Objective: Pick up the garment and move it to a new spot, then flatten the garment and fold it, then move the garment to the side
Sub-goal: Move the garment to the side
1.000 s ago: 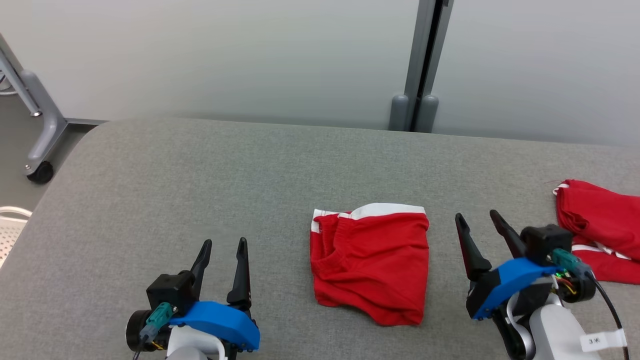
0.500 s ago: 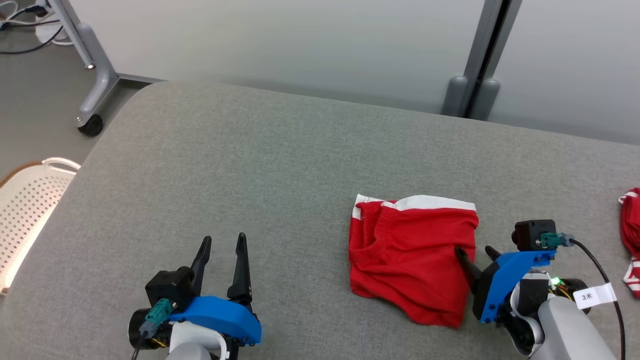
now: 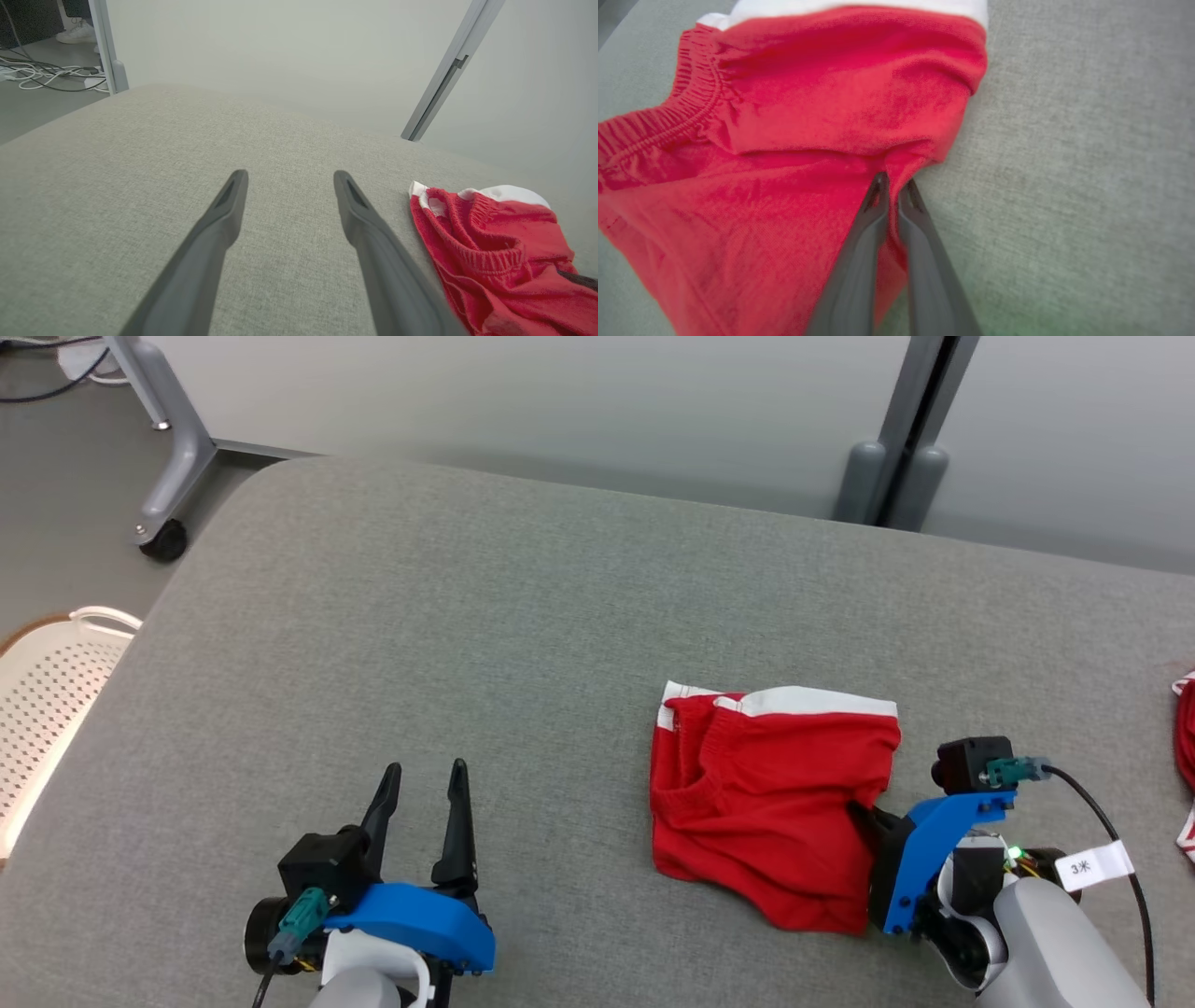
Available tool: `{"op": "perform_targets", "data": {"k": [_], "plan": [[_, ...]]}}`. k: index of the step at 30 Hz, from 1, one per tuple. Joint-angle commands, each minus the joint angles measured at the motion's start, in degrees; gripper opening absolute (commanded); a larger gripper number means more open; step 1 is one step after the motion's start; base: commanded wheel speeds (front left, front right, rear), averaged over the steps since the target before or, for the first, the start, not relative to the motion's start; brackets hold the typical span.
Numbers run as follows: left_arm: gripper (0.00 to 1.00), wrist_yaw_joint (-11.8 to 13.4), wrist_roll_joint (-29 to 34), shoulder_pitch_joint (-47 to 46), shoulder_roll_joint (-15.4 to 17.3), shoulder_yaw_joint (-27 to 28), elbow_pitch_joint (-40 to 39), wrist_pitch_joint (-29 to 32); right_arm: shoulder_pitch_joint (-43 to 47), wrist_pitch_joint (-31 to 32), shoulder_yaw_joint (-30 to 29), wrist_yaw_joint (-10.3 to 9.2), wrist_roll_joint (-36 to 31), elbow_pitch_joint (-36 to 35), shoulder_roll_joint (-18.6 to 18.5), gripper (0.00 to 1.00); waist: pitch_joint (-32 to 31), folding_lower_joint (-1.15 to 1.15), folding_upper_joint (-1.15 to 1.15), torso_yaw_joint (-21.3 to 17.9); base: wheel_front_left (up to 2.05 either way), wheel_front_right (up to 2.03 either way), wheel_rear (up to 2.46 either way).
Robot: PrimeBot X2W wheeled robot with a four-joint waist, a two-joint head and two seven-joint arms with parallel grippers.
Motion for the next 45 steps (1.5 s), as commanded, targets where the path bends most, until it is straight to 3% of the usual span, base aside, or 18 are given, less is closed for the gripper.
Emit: {"op": "perform_targets", "data": {"k": [1, 9, 15, 23, 28, 34, 45], "plan": [[1.0, -0.2, 0.6, -1.1, -0.1, -0.1, 0.0, -0.2, -0.7, -0.3, 0.5, 0.01, 0.2, -0.4, -0.6, 0.0, 0.1, 0.0, 0.0, -0.4, 0.0, 0.0, 0.0], [1.0, -0.6, 2.2, -1.7, -1.1, -0.7, -1.9, -0.2, -4.6, -1.5, 6.7, 0.0, 1.2, -5.6, -6.6, 0.0, 3.9, 0.0, 0.0, -9.3, 0.0, 0.0, 0.0], [1.0, -0.6, 3.9, -3.8, -0.5, -0.3, -3.4, -0.3, -6.5, -1.6, 6.6, 0.01, 1.8, -8.6, -10.6, 0.0, 6.5, 0.0, 0.0, -18.3, 0.0, 0.0, 0.0], [1.0, -0.6, 5.1, -6.7, 0.9, -1.0, -4.7, 0.6, -8.2, -3.0, 6.8, 0.0, 1.9, -10.9, -11.4, 0.0, 8.4, 0.0, 0.0, -27.1, 0.0, 0.0, 0.0], [1.0, -0.4, 5.3, -7.0, 1.4, -1.1, -5.6, 1.2, -10.4, -4.4, 8.6, 0.01, 1.3, -10.8, -10.7, 0.0, 8.8, 0.0, 0.0, -28.6, 0.0, 0.0, 0.0], [1.0, 0.1, 5.0, -5.4, 2.2, -1.1, -6.0, 1.6, -14.4, -5.1, 11.4, 0.01, -0.3, -10.1, -11.5, 0.0, 8.3, 0.0, 0.0, -27.8, 0.0, 0.0, 0.0], [1.0, 0.5, 4.4, -4.5, 1.5, -1.6, -6.1, 1.3, -20.7, 1.3, 14.0, 0.0, -2.7, -10.0, -23.1, 0.0, 7.7, 0.0, 0.0, -23.5, 0.0, 0.0, 0.0]]}}
